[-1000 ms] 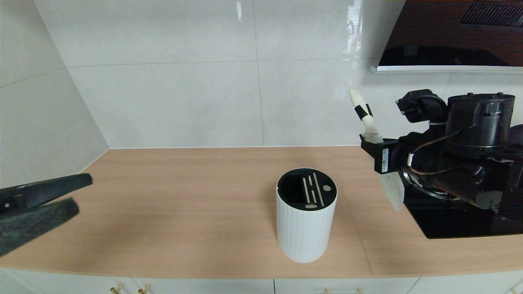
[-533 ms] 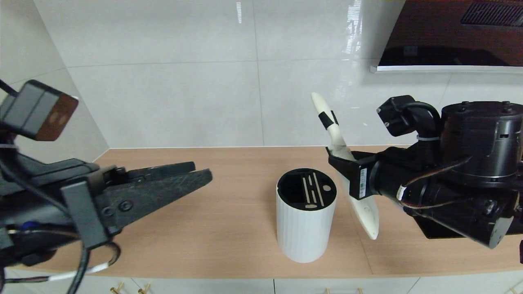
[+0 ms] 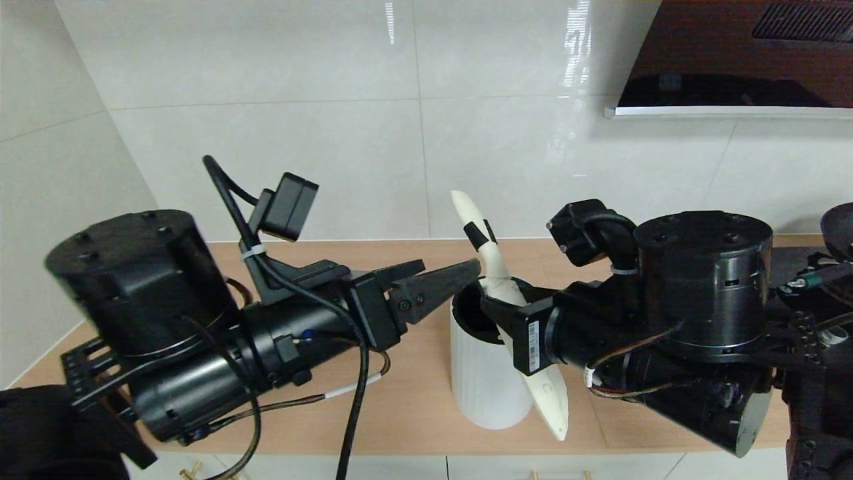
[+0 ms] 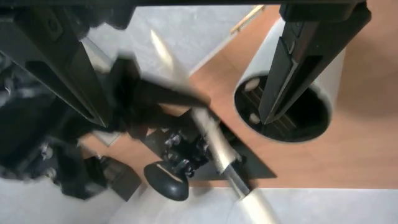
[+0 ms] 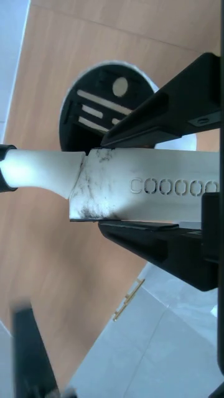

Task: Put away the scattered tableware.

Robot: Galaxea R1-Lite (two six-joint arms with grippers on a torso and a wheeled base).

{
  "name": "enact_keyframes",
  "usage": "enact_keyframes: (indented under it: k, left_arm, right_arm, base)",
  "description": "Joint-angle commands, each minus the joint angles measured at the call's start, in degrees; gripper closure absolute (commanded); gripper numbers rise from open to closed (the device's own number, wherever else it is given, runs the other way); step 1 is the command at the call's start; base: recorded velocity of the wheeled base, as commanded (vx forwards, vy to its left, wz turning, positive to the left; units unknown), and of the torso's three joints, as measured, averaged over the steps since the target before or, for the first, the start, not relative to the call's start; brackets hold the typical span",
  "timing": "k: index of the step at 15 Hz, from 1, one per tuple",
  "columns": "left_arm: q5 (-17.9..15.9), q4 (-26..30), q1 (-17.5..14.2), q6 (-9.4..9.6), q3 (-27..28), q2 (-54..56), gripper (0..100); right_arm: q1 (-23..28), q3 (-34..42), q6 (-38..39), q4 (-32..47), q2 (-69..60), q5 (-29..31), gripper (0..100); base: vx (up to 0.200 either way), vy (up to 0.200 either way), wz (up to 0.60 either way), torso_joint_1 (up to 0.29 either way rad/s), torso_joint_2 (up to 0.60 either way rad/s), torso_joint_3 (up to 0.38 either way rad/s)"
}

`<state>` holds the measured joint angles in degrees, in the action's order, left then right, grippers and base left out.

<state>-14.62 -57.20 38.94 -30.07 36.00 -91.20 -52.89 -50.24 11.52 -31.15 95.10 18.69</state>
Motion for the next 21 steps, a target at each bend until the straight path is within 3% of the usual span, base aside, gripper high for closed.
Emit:
enact_keyframes:
  k: [1,10,21]
  left_arm:
    - [0.0,-0.4,0.1,-0.16,1.7,-5.6,0]
    - [2.4,-6.3,0.1,-0.25,2.7,-9.6,0]
    - [2.4,-6.4,0.1,-0.25,2.6,-10.2,0]
  right_arm:
    - [-0.4,0.0,0.0,-0.1,0.6,0.2,100]
    - [-4.8,2.7,-0.5,-0.9,-0.8,0.7,100]
    - [-6.7,3.7,-0.5,-0.9,-1.2,0.5,100]
  base:
    - [0.000,0.000,0.00,0.000,0.00,0.000]
    - [0.000,0.000,0.00,0.000,0.00,0.000]
    - [0.000,0.000,0.00,0.000,0.00,0.000]
